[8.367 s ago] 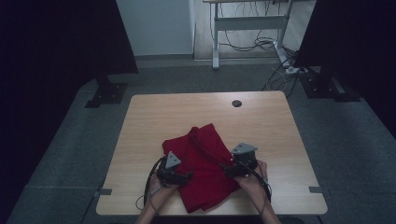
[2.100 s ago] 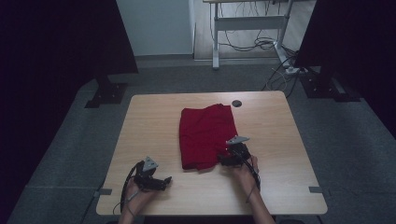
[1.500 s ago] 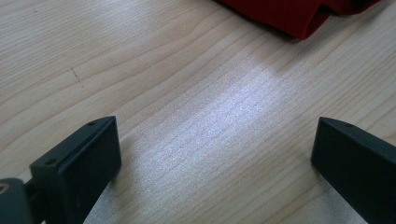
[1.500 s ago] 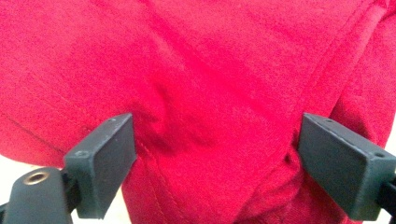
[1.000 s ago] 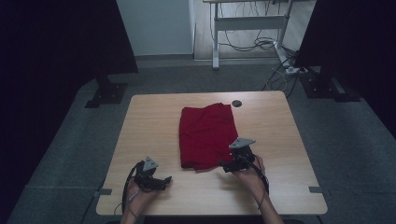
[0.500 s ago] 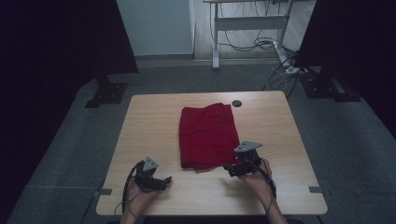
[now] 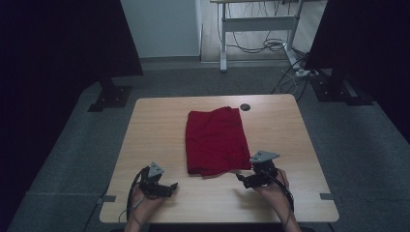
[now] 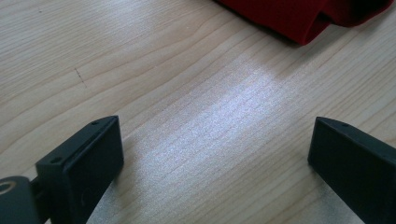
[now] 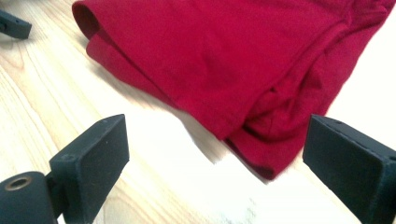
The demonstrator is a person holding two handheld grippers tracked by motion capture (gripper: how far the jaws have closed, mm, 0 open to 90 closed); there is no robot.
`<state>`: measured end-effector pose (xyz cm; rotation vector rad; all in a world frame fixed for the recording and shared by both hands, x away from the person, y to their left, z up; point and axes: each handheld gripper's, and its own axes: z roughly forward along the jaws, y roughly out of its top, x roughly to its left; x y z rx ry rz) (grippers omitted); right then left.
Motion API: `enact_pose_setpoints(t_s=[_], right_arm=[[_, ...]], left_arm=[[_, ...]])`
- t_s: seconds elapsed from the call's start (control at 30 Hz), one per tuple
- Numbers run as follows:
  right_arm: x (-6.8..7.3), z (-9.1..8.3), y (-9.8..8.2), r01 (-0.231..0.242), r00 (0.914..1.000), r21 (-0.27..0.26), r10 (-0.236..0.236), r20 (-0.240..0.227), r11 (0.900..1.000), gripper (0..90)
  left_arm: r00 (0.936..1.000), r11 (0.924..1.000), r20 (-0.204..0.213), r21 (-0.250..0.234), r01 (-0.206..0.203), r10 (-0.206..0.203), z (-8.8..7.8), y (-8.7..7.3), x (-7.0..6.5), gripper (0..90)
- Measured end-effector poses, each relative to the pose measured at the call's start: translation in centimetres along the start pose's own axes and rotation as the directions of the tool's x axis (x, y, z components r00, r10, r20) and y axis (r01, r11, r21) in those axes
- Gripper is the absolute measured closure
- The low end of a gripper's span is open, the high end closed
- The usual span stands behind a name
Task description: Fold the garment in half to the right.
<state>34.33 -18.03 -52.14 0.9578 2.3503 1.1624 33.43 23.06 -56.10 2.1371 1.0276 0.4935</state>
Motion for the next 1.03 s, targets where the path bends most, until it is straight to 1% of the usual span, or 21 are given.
enact_pose_setpoints(t_s=[0.07,0.1,0.2,0.23,0.3,0.33,0.4,0.43,0.47,0.5,0.53,0.57,0.67,0.7,0.73,0.77,0.9,0.93,1.03], right_arm=[[0.0,0.0,0.0,0.0,1.0,0.0,0.0,0.0,1.0,7.1],[-0.1,-0.6,-0.8,-0.007,0.9999,-0.003,0.007,0.007,1.0,7.1],[-0.2,-1.0,-1.3,-0.011,0.9999,-0.002,0.011,0.012,1.0,7.1],[-0.3,-1.4,-1.8,-0.017,0.9997,-0.002,0.017,0.019,1.0,7.1],[-0.3,-1.4,-1.8,-0.017,0.9997,-0.002,0.017,0.019,1.0,7.2],[-0.6,-1.8,-2.9,-0.031,0.9991,0.005,0.03,0.031,1.0,7.2],[-0.6,-1.8,-2.9,-0.031,0.9991,0.005,0.03,0.031,1.0,7.3],[-1.0,-2.1,-3.9,-0.051,0.9979,0.01,0.051,0.041,0.999,7.5],[-1.0,-2.1,-3.9,-0.051,0.9979,0.01,0.051,0.041,0.999,7.5],[-1.2,-2.2,-4.8,-0.061,0.997,0.015,0.06,0.049,0.998,7.5],[-1.2,-2.2,-4.8,-0.061,0.997,0.015,0.06,0.049,0.998,7.5],[-1.6,-2.4,-6.0,-0.077,0.995,0.037,0.075,0.066,0.996,7.6],[-1.7,-2.4,-6.4,-0.082,0.9942,0.042,0.078,0.073,0.996,7.6],[-1.8,-2.4,-6.9,-0.086,0.9932,0.054,0.082,0.083,0.995,7.6],[-1.8,-2.4,-6.9,-0.086,0.9932,0.054,0.082,0.083,0.995,7.6],[-1.8,-2.3,-7.6,-0.086,0.9923,0.078,0.078,0.096,0.993,6.3],[-1.9,-2.4,-7.8,-0.089,0.9918,0.074,0.081,0.098,0.993,6.6],[-1.7,-2.5,-7.9,-0.099,0.9897,0.075,0.09,0.111,0.992,6.2],[-1.7,-2.5,-7.9,-0.103,0.9889,0.075,0.094,0.115,0.992,6.0]], left_arm=[[1.0,1.0,0.0,0.0,0.0,0.0,0.0,0.0,0.0,3.4],[1.0,1.0,0.0,0.0,0.0,0.0,0.0,0.0,0.0,3.4],[1.0,1.0,0.0,0.0,0.0,0.0,0.0,0.0,0.0,3.4],[1.0,1.0,0.0,0.0,0.0,0.0,0.0,0.0,0.0,3.4],[1.0,1.0,0.0,0.0,0.0,0.0,0.0,0.0,0.0,3.3],[1.0,1.0,0.0,0.0,0.0,0.0,0.0,0.0,0.0,3.3],[1.0,1.0,0.0,0.001,0.0,0.0,0.0,0.0,0.0,3.4],[1.0,1.0,0.0,0.0,0.0,0.0,0.0,0.0,0.0,3.4],[1.0,1.0,0.0,0.0,0.0,0.0,0.0,0.0,0.0,3.4],[1.0,1.0,0.0,0.0,0.0,0.0,0.0,0.0,0.0,3.4],[1.0,1.0,0.0,0.0,0.0,0.0,0.0,0.0,0.0,3.4],[1.0,1.0,0.0,0.001,0.0,0.0,0.0,0.0,0.0,3.4],[1.0,1.0,0.0,0.001,0.0,0.0,0.0,0.0,0.0,3.4],[1.0,1.0,0.0,0.001,0.0,0.0,0.0,0.0,0.0,3.4],[1.0,1.0,0.0,0.001,0.0,0.0,0.0,0.0,0.0,3.4],[1.0,1.0,0.0,0.001,0.0,0.0,0.0,0.0,0.0,3.4],[1.0,1.0,0.0,0.001,0.0,0.0,0.0,0.0,0.0,3.4],[1.0,1.0,-0.001,0.001,0.0,0.0,0.0,0.0,0.0,3.4],[1.0,1.0,-0.001,0.001,0.0,0.0,0.0,0.0,0.0,3.4]])
